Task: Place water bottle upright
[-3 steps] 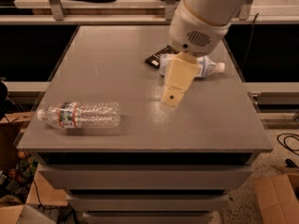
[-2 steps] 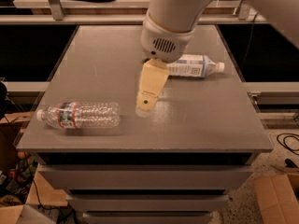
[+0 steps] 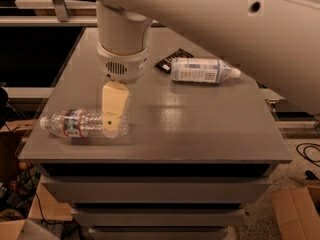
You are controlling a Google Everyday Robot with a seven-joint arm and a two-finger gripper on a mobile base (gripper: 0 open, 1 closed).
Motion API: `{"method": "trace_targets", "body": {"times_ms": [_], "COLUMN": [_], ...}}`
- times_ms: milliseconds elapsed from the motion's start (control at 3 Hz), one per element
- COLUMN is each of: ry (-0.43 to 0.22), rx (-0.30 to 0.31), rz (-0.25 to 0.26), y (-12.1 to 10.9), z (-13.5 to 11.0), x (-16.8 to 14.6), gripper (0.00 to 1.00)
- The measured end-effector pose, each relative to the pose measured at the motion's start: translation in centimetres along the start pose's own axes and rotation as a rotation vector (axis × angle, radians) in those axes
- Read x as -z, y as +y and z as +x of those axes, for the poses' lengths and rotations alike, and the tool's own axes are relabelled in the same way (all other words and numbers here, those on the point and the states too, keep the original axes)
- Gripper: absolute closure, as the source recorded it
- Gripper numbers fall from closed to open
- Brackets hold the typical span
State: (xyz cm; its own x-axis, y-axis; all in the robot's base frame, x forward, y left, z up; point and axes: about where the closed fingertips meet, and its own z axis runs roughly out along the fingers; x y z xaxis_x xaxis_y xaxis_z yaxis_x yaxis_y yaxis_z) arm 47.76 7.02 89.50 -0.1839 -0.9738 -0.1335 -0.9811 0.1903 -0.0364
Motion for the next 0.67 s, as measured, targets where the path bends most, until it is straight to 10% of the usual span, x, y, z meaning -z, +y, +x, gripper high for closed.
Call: {"method": "trace_targets", "body": {"times_ms": [667], "ry": [0.048], "rx": [-0.014], "rz": [-0.029], "y": [1.7], "z": [-5.2], "x": [-3.7], "gripper": [0.00]}}
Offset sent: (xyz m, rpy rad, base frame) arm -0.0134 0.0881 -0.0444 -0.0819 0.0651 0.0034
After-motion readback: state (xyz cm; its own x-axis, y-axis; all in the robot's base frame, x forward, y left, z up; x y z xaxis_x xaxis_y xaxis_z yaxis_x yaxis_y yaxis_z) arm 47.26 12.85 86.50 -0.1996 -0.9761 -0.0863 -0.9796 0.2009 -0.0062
